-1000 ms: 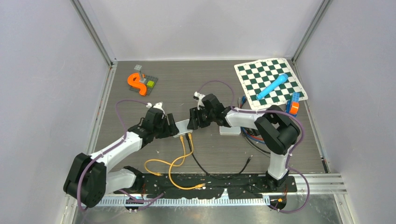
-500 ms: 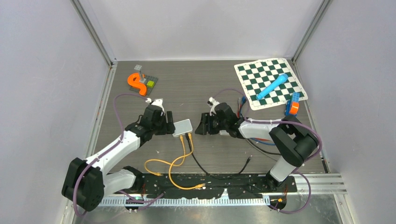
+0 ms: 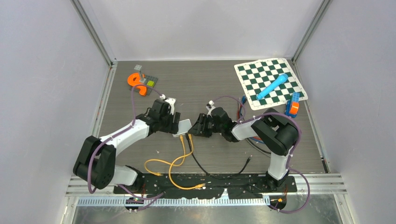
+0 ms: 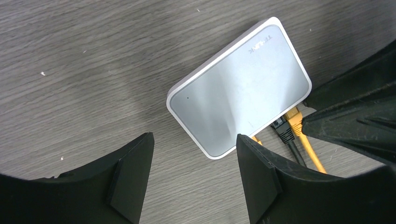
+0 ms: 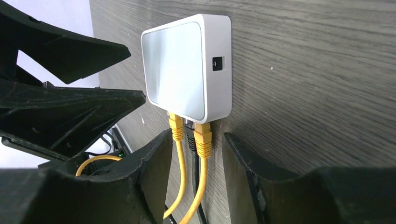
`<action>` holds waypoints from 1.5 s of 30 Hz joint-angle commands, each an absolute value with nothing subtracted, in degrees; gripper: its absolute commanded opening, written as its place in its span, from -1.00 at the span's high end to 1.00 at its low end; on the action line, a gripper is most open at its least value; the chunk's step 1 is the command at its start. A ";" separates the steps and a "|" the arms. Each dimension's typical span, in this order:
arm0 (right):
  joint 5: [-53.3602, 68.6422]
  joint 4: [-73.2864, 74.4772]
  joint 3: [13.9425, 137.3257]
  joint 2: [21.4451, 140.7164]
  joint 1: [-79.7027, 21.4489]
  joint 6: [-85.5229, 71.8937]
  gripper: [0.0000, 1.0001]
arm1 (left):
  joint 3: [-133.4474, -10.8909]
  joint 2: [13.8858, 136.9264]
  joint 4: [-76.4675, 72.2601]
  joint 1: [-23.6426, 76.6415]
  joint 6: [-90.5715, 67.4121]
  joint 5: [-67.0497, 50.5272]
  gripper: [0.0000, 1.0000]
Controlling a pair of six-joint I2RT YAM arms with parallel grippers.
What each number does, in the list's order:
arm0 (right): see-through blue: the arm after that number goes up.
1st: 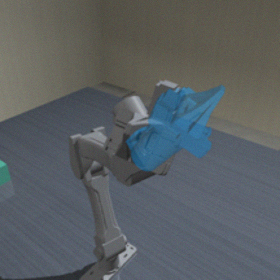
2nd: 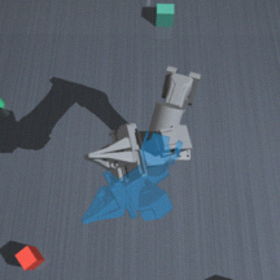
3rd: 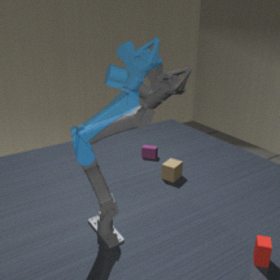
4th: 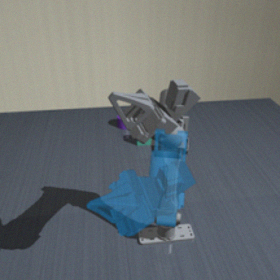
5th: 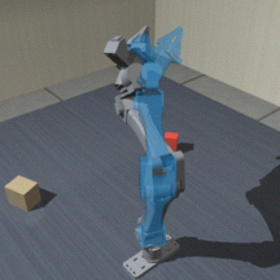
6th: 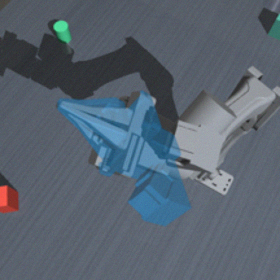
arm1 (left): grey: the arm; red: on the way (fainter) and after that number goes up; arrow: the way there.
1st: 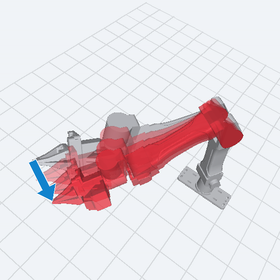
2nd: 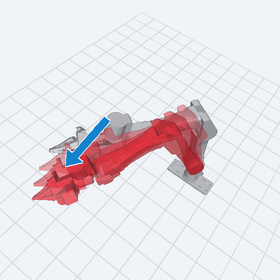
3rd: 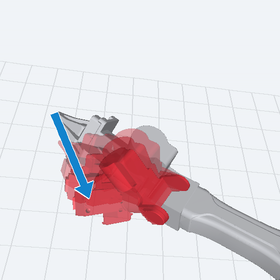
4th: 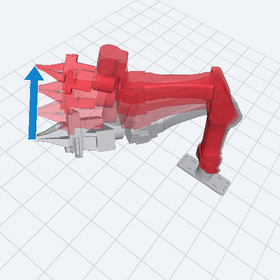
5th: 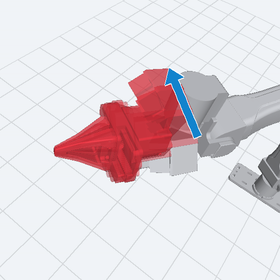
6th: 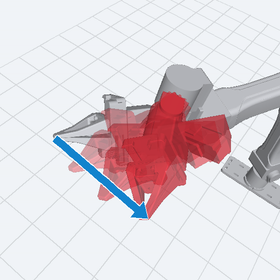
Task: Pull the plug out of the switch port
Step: Move the switch port to the center of the board.
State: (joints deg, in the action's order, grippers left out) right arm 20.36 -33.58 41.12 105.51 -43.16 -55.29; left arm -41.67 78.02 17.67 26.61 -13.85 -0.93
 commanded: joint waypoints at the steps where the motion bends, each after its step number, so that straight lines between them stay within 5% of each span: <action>1: 19.62 -36.92 41.94 106.87 -43.78 -57.04 -0.01 | -44.42 78.35 16.61 26.63 -8.96 -5.44 -0.36; 19: 15.41 -36.35 42.01 108.05 -46.56 -60.56 0.01 | -53.38 86.75 27.08 26.63 1.44 -8.88 -0.39; 33: 10.72 -34.61 42.80 108.15 -46.33 -61.25 0.28 | -56.82 90.49 31.25 26.46 -4.22 -9.62 -0.29; 45: 10.70 -34.01 42.34 108.38 -46.85 -60.77 0.19 | -54.88 90.19 29.57 25.41 -11.59 -11.90 -0.25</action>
